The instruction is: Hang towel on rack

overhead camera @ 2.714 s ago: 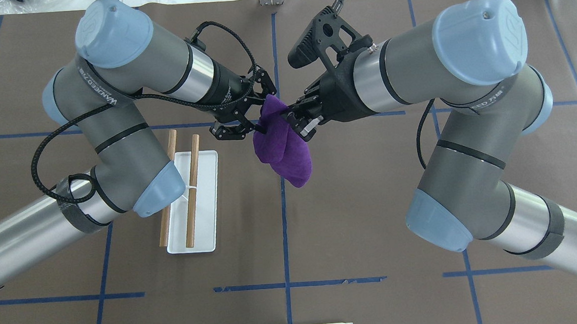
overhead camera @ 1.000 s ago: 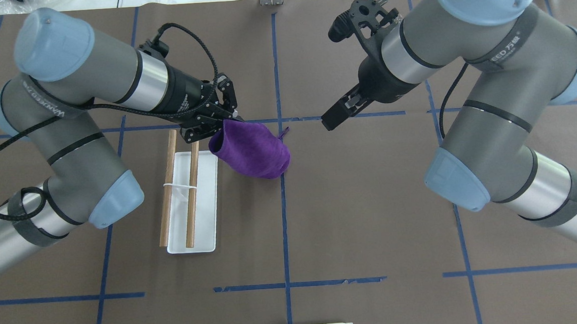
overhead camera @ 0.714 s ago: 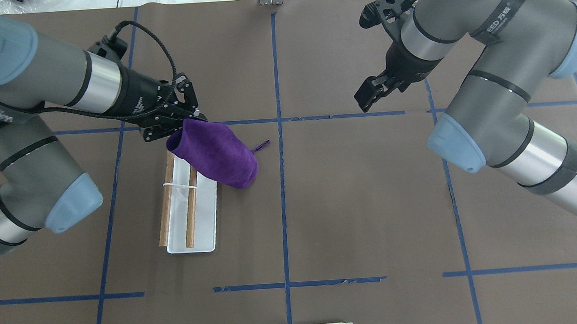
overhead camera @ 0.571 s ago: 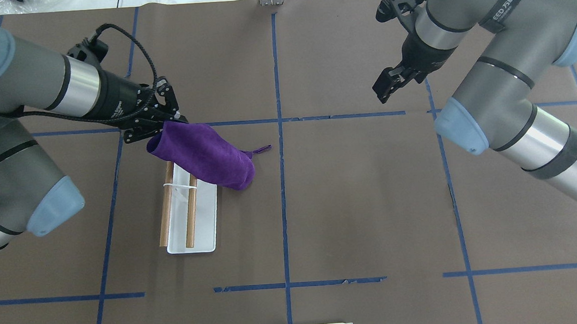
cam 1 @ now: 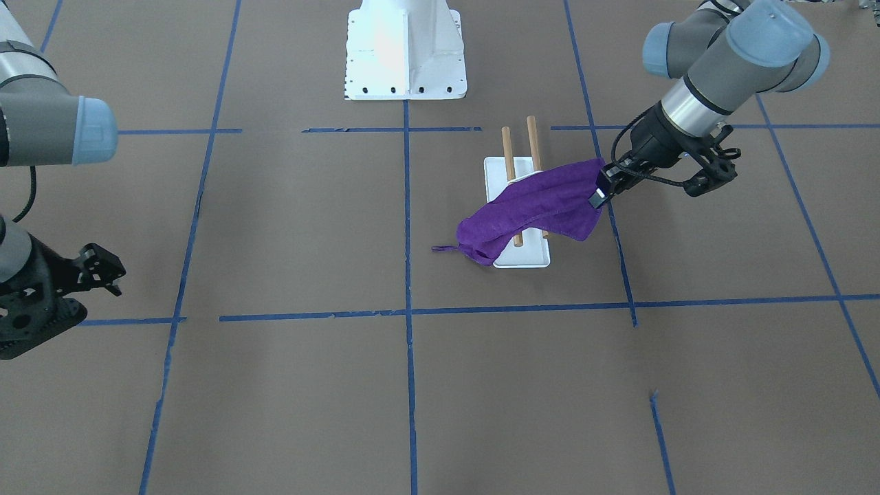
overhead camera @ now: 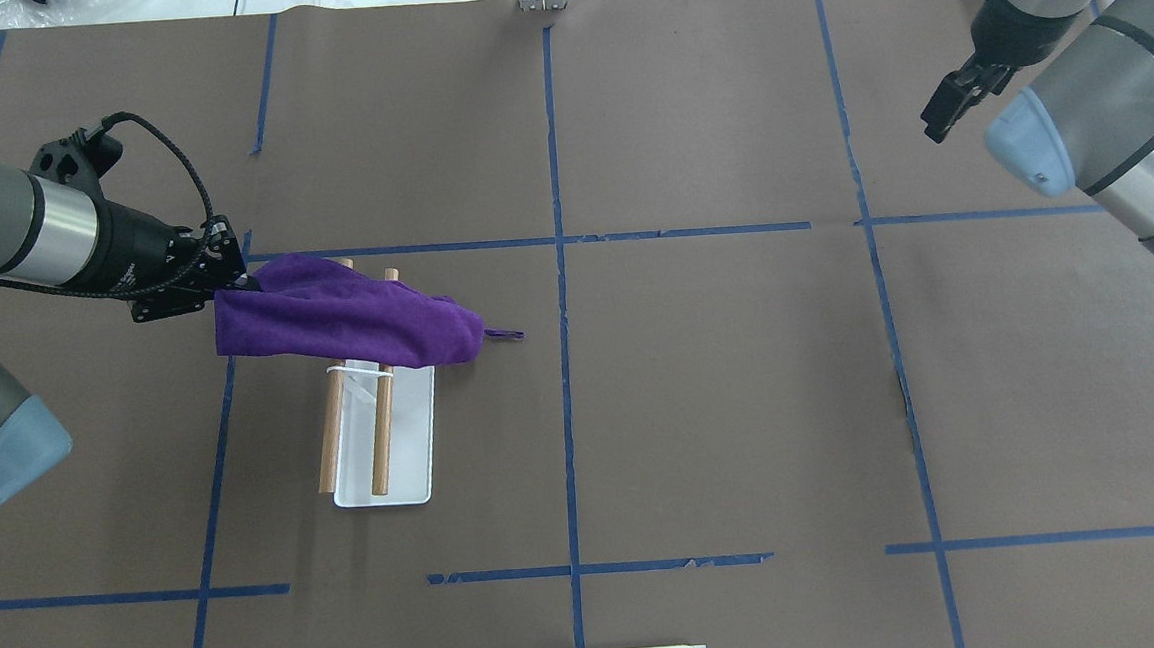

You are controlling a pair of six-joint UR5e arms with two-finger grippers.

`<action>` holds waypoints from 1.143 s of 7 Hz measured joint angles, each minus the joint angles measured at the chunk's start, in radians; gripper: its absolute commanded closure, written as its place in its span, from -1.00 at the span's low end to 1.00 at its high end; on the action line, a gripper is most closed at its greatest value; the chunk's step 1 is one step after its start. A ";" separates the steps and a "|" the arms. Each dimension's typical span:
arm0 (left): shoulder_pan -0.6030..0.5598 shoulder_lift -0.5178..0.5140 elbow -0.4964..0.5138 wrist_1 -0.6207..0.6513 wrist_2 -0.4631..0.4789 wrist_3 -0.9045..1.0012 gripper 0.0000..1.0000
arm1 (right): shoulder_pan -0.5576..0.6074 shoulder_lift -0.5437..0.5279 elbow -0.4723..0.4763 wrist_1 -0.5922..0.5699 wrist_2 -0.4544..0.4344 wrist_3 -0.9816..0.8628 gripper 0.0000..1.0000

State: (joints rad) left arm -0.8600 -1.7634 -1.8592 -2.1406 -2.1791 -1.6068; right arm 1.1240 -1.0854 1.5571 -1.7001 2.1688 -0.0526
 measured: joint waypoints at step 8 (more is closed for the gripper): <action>-0.117 0.134 0.012 0.007 0.025 0.569 -1.00 | 0.303 -0.288 0.011 0.012 0.115 -0.117 -1.00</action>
State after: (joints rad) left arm -0.9773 -1.6296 -1.8471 -2.1332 -2.1544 -1.0378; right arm 1.4273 -1.3730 1.5683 -1.6885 2.2834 -0.1692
